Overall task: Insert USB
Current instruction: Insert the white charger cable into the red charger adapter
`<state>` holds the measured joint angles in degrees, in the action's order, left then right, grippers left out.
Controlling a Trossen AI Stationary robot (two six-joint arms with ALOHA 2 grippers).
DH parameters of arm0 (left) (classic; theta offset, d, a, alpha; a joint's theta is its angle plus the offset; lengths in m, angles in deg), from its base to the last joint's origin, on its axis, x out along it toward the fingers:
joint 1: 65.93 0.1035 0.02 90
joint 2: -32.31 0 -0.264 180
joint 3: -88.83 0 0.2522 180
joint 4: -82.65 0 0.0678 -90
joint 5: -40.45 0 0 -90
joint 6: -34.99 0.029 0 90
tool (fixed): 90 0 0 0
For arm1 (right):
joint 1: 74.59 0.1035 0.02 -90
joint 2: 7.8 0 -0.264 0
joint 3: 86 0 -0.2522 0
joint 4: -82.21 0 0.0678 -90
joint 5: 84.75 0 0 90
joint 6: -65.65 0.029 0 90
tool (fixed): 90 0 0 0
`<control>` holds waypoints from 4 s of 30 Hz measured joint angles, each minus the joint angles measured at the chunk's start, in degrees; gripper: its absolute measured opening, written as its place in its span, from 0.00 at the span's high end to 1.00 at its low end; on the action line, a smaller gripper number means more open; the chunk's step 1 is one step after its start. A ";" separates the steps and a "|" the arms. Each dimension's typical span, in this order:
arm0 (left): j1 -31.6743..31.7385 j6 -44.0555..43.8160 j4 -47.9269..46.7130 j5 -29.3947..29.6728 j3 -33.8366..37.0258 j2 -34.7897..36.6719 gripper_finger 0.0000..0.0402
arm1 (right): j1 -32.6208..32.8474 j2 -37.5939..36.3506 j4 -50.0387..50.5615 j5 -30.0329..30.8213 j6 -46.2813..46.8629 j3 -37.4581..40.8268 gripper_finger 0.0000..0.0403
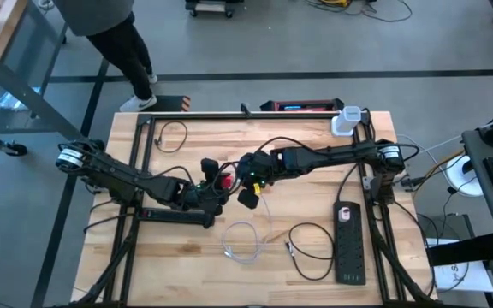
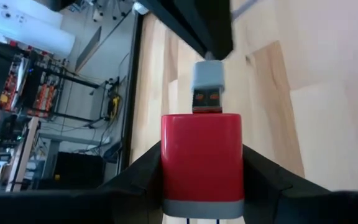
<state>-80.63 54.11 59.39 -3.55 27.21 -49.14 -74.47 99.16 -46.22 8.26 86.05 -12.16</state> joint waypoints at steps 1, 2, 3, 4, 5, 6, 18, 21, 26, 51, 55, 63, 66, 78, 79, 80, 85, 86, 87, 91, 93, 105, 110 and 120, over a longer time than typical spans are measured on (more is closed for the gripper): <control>0.00 -0.57 -0.06 0.00 0.00 0.00 0.67 | 0.00 0.00 0.26 0.00 0.13 0.00 1.00; 0.00 -1.04 -0.08 0.00 0.00 -0.01 0.67 | 0.00 0.00 0.43 0.00 0.15 0.00 1.00; 0.00 -1.51 -0.13 0.00 0.00 0.00 0.67 | -0.02 0.00 0.43 0.02 0.15 0.00 1.00; 0.00 -1.97 -0.17 -0.01 0.00 0.00 0.67 | -0.01 0.00 0.54 0.24 0.15 0.00 1.00; 0.00 -2.47 -0.16 -0.02 0.00 0.00 0.67 | 0.00 0.00 0.83 0.77 0.13 0.00 1.00; 0.00 -2.99 -0.19 0.00 0.00 0.00 0.67 | 0.00 0.00 1.27 1.39 0.09 0.00 1.00; -0.13 -3.64 0.00 -0.55 -0.23 0.00 0.67 | -0.02 0.00 3.99 5.03 -0.39 0.00 1.00; -0.10 -4.02 -0.13 -2.20 -0.31 0.00 0.67 | 0.00 0.00 3.93 5.07 -0.71 0.00 1.00; 0.05 -4.06 -0.13 -2.43 -0.33 0.00 0.67 | 0.00 0.00 3.86 4.68 -0.94 0.00 1.00; 0.95 -0.52 -0.67 -2.64 -0.51 -0.07 0.67 | 1.14 -0.24 3.83 -0.62 -1.51 -0.96 1.00; 0.45 2.33 -0.68 -2.65 -0.52 -0.11 0.67 | 1.16 -0.24 3.88 -2.19 -1.81 -0.96 1.00; -0.95 2.50 -0.67 -3.94 -0.50 -0.11 0.67 | 1.16 -0.24 4.16 -1.77 -2.47 -0.96 1.00; -1.01 1.52 -0.68 -3.94 -0.50 -0.11 0.67 | 1.14 -0.31 4.12 -1.68 -2.45 -0.96 1.00; -1.01 -0.61 -1.03 -2.70 -0.50 -0.11 0.67 | 0.98 -0.33 3.84 -1.51 -0.87 -0.96 1.00; -1.00 -1.28 -1.05 -2.58 -0.50 -0.11 0.67 | 0.98 -0.33 3.84 -1.51 -0.85 -0.96 1.00; -0.89 -1.78 -1.05 -2.56 -0.50 -0.11 0.67 | 0.98 -0.33 3.85 -1.51 -0.76 -0.96 1.00; -0.85 -2.11 -1.09 -2.47 -0.48 -0.11 0.67 | 0.98 -0.33 3.84 -1.44 0.09 -0.96 1.00; -0.85 -2.10 -1.09 -2.47 -0.48 -0.11 0.67 | 0.96 -0.33 3.86 -1.44 0.11 -0.96 1.00; -0.85 -2.10 -1.09 -2.47 -0.48 -0.11 0.67 | 0.94 -0.33 3.86 -1.44 0.15 -0.96 1.00; -0.85 -2.09 -1.16 -2.38 -0.48 -0.11 0.67 | 0.66 -0.35 3.93 -1.39 0.66 -0.96 1.00; -0.85 -2.06 -1.19 -1.25 -0.48 -0.11 0.67 | 0.59 -0.35 3.90 -1.36 0.66 -0.96 1.00; -0.85 -2.05 -1.42 -0.09 -0.48 -0.11 0.67 | 0.59 -0.35 3.79 -1.40 0.56 -0.96 1.00; -0.85 -2.23 -1.40 -0.19 -0.46 -0.11 0.67 | 0.56 -0.35 4.09 -1.40 0.44 -0.96 1.00; -0.87 -3.60 -1.55 -0.46 -0.44 -0.11 0.67 | 0.22 -0.37 6.99 -1.44 0.59 -0.94 1.00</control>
<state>-81.50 50.51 57.84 -4.01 26.77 -49.25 -74.25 98.79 -39.23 6.82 86.64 -13.10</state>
